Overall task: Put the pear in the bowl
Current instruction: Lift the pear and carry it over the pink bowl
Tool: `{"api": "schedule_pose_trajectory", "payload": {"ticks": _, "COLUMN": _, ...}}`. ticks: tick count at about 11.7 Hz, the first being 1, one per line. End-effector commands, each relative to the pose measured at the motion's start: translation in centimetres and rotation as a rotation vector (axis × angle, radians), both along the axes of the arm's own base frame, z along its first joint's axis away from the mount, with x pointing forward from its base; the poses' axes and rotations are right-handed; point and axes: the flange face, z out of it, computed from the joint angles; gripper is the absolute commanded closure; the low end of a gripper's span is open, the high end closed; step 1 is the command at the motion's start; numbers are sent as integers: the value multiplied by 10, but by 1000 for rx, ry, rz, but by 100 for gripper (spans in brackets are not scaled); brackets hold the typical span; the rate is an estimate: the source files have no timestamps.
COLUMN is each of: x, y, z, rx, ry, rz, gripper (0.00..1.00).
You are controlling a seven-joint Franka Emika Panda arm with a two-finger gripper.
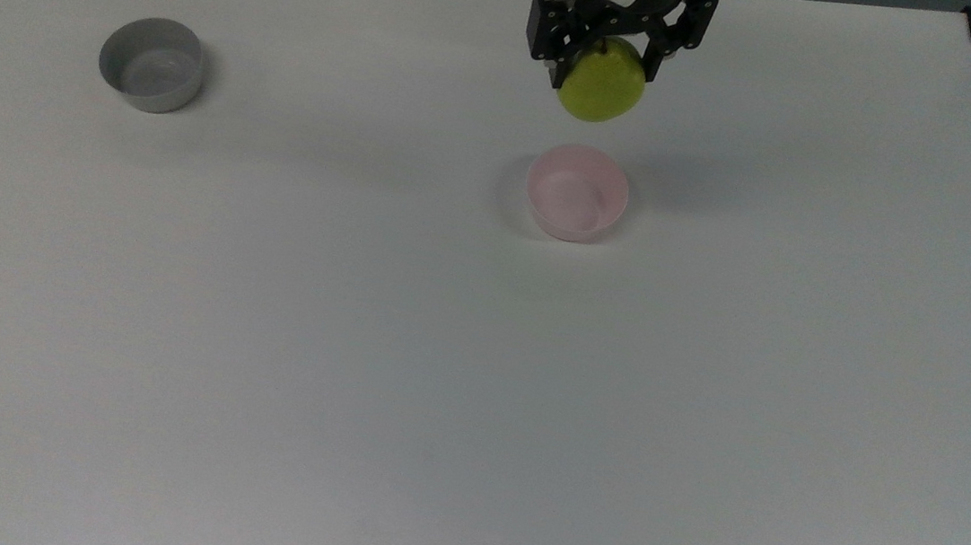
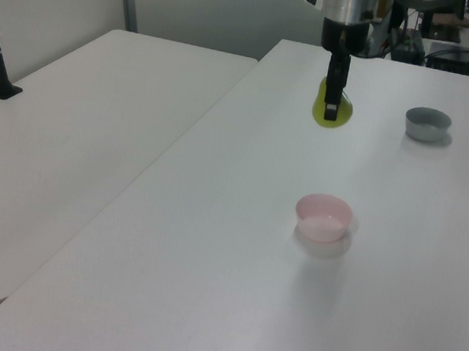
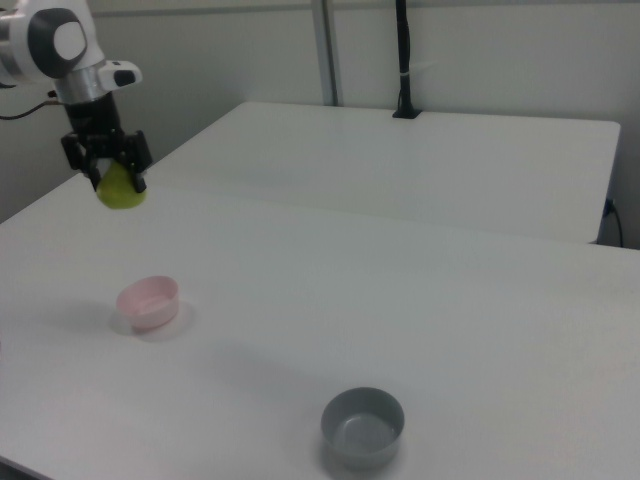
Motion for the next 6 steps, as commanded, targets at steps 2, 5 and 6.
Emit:
{"api": "schedule_pose_trajectory", "payload": {"ticks": 2, "x": -35, "y": 16, "z": -7, "rx": -43, "ry": 19, "rz": 11, "gripper": 58}}
{"api": "schedule_pose_trajectory", "payload": {"ticks": 5, "x": -38, "y": 18, "z": -46, "rx": -51, "ry": 36, "rz": 23, "gripper": 58}}
{"api": "schedule_pose_trajectory", "payload": {"ticks": 6, "x": -39, "y": 18, "z": -68, "rx": -53, "ry": 33, "rz": 27, "gripper": 58}}
